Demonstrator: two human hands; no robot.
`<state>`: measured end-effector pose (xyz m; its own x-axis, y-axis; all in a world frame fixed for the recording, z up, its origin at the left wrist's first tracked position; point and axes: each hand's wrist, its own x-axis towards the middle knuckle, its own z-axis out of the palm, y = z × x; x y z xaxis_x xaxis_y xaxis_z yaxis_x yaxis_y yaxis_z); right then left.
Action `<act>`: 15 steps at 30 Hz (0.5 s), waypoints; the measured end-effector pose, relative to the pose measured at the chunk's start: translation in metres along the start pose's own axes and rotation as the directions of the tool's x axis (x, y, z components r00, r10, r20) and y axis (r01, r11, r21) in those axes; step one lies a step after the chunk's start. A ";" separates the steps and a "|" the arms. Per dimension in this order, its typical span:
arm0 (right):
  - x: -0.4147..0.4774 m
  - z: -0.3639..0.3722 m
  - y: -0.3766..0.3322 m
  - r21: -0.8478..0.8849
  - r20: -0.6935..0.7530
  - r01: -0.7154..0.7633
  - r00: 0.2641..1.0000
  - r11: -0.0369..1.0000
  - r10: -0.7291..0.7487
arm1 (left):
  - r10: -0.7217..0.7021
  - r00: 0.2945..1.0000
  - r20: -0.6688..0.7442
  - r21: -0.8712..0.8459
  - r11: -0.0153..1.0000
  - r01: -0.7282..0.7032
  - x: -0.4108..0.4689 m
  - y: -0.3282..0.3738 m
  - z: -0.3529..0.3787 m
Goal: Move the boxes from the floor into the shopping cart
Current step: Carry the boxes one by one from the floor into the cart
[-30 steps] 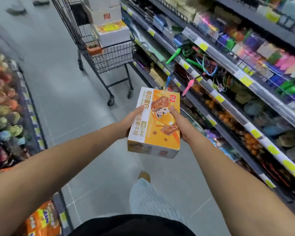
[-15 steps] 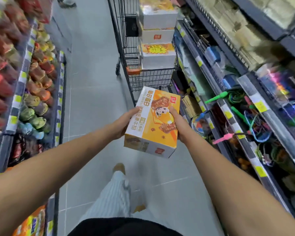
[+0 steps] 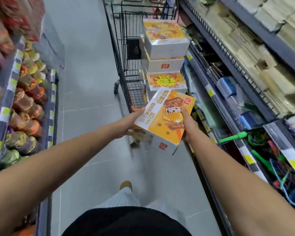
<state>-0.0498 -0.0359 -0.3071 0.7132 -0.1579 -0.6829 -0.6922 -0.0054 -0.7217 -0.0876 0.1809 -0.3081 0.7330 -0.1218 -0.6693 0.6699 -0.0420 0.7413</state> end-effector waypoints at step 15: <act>0.140 0.066 -0.096 0.321 -0.206 -0.009 0.975 0.947 0.079 | -0.166 0.986 0.015 -0.242 0.956 0.164 0.158 0.098 -0.017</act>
<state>0.1238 0.0077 -0.3409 0.6181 -0.3580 -0.6999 -0.6266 0.3133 -0.7136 0.0965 0.1743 -0.3420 0.6101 -0.1280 -0.7819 0.7896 0.1796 0.5868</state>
